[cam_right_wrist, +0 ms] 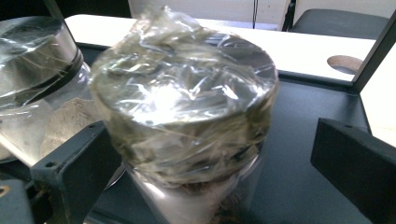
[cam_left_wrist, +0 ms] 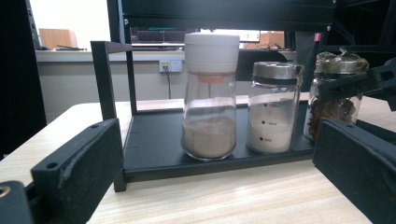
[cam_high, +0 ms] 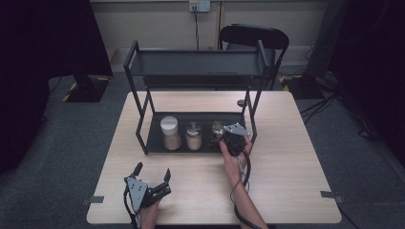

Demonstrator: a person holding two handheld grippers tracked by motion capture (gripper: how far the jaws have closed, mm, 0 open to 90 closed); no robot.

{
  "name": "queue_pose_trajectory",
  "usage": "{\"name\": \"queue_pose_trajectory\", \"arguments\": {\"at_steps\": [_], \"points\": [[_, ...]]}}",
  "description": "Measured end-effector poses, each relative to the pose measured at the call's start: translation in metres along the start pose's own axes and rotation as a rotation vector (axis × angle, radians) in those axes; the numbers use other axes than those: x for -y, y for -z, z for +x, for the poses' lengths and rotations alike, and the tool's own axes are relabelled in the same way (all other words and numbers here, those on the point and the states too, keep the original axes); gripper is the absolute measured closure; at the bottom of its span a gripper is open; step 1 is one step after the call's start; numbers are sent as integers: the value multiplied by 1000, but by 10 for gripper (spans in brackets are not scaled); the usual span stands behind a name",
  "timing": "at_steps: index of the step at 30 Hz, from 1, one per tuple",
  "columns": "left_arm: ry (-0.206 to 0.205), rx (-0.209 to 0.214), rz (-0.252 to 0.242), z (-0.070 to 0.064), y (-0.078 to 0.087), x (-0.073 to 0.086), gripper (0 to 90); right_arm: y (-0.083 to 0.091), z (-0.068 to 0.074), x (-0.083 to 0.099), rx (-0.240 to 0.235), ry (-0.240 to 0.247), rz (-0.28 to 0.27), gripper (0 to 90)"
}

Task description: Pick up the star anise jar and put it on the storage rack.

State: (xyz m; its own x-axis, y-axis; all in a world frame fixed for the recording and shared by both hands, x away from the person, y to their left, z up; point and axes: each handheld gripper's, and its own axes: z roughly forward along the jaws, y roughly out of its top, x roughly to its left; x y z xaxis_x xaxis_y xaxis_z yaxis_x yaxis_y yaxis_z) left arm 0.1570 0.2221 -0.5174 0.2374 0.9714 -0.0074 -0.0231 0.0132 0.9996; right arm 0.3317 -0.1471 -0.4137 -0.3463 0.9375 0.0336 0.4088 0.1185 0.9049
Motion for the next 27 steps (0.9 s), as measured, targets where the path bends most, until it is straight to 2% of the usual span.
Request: {"name": "queue_pose_trajectory", "arguments": {"at_steps": [4, 10, 12, 19, 22, 25, 27], "points": [[0, 1, -2, 0, 0, 0, 12, 1, -3, 2, -19, -11, -8, 12], [0, 1, -1, 0, 0, 0, 12, 3, -3, 2, -13, -19, -16, 11], [0, 1, -1, 0, 0, 0, 12, 4, -1, 2, 4, -15, -17, 10], [-1, 0, -2, 0, 0, 0, 11, 8, 0, 3, 8, -25, -33, 8], [0, 1, -1, 0, 0, 0, 11, 9, 4, 3, 32, -21, -38, 6], [0, 1, 0, 0, 0, 0, 11, 10, 4, 4, 30, -18, -49, 5], [0, 1, 0, 0, 0, 0, 12, 12, 2, 4, 11, -24, -55, 6]]}}
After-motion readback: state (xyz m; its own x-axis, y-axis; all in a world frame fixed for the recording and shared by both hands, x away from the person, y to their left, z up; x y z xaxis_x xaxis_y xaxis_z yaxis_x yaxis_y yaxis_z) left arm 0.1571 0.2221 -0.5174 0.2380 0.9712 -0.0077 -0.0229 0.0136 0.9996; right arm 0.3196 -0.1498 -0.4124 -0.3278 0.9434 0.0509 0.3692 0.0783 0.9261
